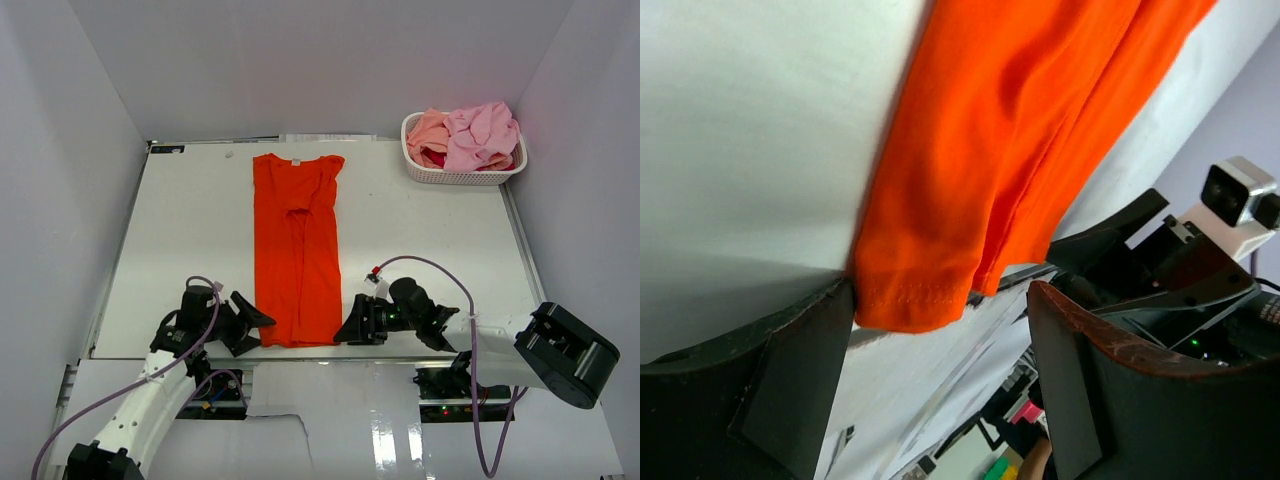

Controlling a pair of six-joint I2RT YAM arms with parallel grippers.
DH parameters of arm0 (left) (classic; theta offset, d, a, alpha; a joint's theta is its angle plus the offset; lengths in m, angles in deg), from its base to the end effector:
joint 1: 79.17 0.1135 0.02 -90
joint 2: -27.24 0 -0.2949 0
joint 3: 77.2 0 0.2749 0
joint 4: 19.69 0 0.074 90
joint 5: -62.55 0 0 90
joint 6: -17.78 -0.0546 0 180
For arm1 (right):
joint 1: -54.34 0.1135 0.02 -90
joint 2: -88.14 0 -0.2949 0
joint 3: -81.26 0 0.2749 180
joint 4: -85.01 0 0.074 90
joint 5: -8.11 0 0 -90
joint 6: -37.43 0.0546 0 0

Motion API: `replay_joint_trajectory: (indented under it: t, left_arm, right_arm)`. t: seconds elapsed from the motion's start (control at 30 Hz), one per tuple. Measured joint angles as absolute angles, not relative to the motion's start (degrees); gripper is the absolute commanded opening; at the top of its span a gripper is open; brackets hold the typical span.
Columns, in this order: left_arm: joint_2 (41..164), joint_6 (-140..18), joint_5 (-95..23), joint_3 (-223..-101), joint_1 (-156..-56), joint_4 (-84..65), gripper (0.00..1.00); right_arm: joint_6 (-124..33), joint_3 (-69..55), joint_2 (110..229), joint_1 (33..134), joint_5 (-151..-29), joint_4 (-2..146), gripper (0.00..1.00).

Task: Fold and stack the t-shirts
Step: Grab the bottom of the folded rectangular tshirt with both arms

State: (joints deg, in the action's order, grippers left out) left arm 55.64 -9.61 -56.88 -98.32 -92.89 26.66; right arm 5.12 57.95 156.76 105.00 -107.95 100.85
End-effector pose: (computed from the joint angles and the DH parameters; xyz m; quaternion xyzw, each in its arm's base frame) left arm 0.0960 -0.0511 0.1211 -0.3081 0.8693 -0.3763 0.0882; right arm 0.1164 0.1799 0.1321 -0.0618 0.8468 0.5121 0.1295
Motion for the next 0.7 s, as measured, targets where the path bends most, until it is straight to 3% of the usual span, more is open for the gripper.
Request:
replay_joint_trajectory:
  t: [0.23,0.37,0.6,0.7]
  left_arm:
    - [56.58,-11.4,-55.27,-104.04,-92.89,39.51,0.79]
    - [58.42,-11.97,-55.31,-104.17,-92.89,41.78,0.79]
    - [59.18,-12.23,-56.05,-103.91,-92.89,42.37,0.75]
    - [59.69,-12.23,-56.23,-103.3,-92.89,42.02,0.75]
  right_arm:
    - [6.34,57.95,156.87,105.11,-107.93,100.94,0.72]
    - [7.31,57.95,157.74,105.17,-108.02,101.7,0.67]
    - [8.09,57.95,160.32,106.31,-108.17,102.6,0.67]
    - [8.49,57.95,160.83,107.25,-107.98,102.6,0.61]
